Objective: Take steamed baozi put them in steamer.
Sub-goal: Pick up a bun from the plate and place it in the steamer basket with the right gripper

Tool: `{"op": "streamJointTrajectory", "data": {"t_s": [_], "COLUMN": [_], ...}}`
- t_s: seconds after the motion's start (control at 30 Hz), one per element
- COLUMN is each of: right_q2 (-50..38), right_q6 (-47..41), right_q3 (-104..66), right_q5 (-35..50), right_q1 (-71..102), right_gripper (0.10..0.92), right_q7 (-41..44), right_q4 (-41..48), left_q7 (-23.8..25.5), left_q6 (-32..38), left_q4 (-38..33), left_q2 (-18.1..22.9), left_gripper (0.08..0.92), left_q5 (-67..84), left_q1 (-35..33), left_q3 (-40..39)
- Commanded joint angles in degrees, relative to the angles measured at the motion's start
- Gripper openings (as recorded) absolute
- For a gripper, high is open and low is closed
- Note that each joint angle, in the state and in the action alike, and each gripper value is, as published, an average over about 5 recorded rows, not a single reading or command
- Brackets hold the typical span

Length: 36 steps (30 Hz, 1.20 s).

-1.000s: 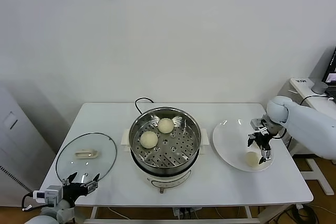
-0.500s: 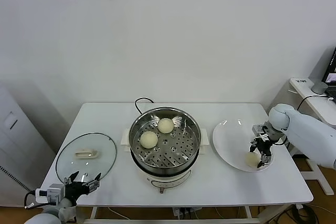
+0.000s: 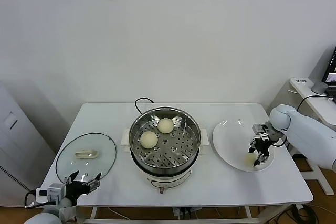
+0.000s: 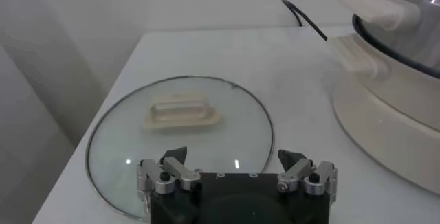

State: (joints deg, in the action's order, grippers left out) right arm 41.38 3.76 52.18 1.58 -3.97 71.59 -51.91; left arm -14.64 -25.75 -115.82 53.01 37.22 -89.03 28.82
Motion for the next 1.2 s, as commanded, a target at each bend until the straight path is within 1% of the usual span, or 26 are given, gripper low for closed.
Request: {"op": "streamJointTrajectory", "data": {"t_s": [0.03, 0.13, 0.27, 0.37, 0.47, 0.93, 1.03, 1.2], "right_q2": [-3.3, -2.3, 1.5, 4.9, 8.8, 26.7, 28.7, 30.1], "right_q6": [0.2, 1.8, 5.3, 7.1, 10.2, 25.5, 28.5, 30.9], "right_q3": [11.9, 16.8, 20.2, 20.1, 17.9, 12.7, 12.6, 12.8], "right_q5": [7.7, 11.1, 15.9, 18.7, 19.7, 15.3, 13.5, 10.2], "right_q1": [-17.0, -25.9, -33.1, -35.6, -36.2, -32.6, -31.2, -29.5], "right_gripper": [0.501, 0.501, 0.501, 0.504, 0.508, 0.509, 0.509, 0.509], "right_q7": [2.6, 3.5, 4.1, 4.1, 4.3, 3.8, 3.7, 3.6], "right_q4": [-7.7, -10.3, -12.5, -14.0, -14.7, -17.0, -19.3, -24.4], "left_q7": [-0.2, -0.4, -0.5, -0.5, -0.5, -0.4, -0.4, -0.4], "left_q6": [-0.2, -0.4, -0.6, -0.6, -0.6, -0.3, -0.3, -0.2], "left_q4": [-0.1, -0.1, -0.3, -0.4, -0.3, -0.3, -0.3, -0.3], "left_q2": [0.1, 0.1, 0.2, 0.2, 0.2, -0.1, -0.2, -0.6], "left_gripper": [0.823, 0.823, 0.823, 0.823, 0.823, 0.823, 0.823, 0.823], "left_q5": [0.0, 0.0, 0.0, 0.0, 0.0, 0.1, 0.1, 0.5], "left_q1": [0.3, 0.6, 0.9, 1.0, 1.1, 1.2, 1.3, 1.3], "left_q3": [-0.3, -0.5, -0.7, -0.9, -1.1, -1.3, -1.3, -1.1]}}
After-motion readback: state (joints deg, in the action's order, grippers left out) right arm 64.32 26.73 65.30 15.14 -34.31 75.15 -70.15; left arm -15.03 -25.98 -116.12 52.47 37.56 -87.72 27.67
